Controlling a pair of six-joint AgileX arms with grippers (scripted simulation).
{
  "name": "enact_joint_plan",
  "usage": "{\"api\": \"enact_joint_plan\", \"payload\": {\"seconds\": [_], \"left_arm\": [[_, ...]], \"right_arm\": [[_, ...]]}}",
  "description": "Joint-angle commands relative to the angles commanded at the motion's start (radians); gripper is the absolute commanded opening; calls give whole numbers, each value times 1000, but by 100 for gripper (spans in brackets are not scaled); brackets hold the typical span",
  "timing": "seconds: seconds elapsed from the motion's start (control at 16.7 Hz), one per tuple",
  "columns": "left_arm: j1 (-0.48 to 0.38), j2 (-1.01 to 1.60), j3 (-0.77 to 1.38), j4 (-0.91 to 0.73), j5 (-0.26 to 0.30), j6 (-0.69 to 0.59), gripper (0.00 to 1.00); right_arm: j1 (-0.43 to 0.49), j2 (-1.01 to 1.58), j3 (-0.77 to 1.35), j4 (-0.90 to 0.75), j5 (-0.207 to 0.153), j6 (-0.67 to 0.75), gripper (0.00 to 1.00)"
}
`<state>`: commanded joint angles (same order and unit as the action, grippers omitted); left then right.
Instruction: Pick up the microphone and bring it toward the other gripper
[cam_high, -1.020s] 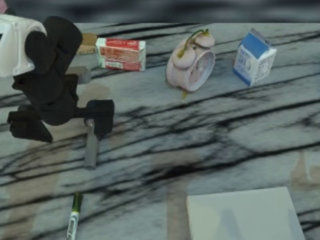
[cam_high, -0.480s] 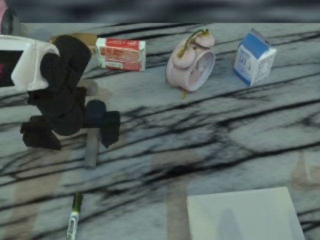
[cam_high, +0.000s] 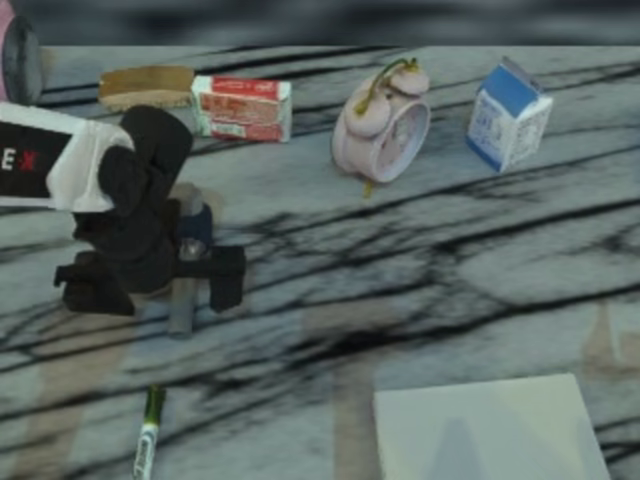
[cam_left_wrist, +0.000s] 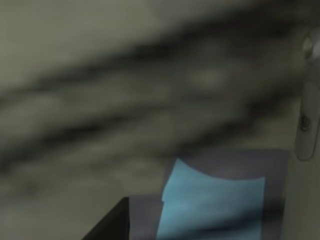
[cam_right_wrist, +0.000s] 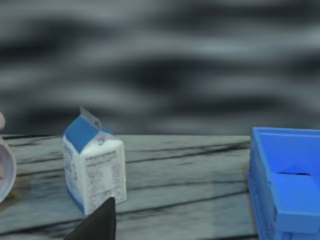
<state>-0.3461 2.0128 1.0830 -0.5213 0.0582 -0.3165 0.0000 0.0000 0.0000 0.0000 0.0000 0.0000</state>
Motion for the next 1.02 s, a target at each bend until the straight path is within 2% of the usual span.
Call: {"api": "enact_joint_plan", "payload": {"seconds": [0.06,0.84,1.02], "left_arm": [[0,0,0,0,0,0,100],[0,0,0,0,0,0,2],[0,0,0,0,0,0,0]], "right_arm": [[0,0,0,0,0,0,100],[0,0,0,0,0,0,100],[0,0,0,0,0,0,100]]}}
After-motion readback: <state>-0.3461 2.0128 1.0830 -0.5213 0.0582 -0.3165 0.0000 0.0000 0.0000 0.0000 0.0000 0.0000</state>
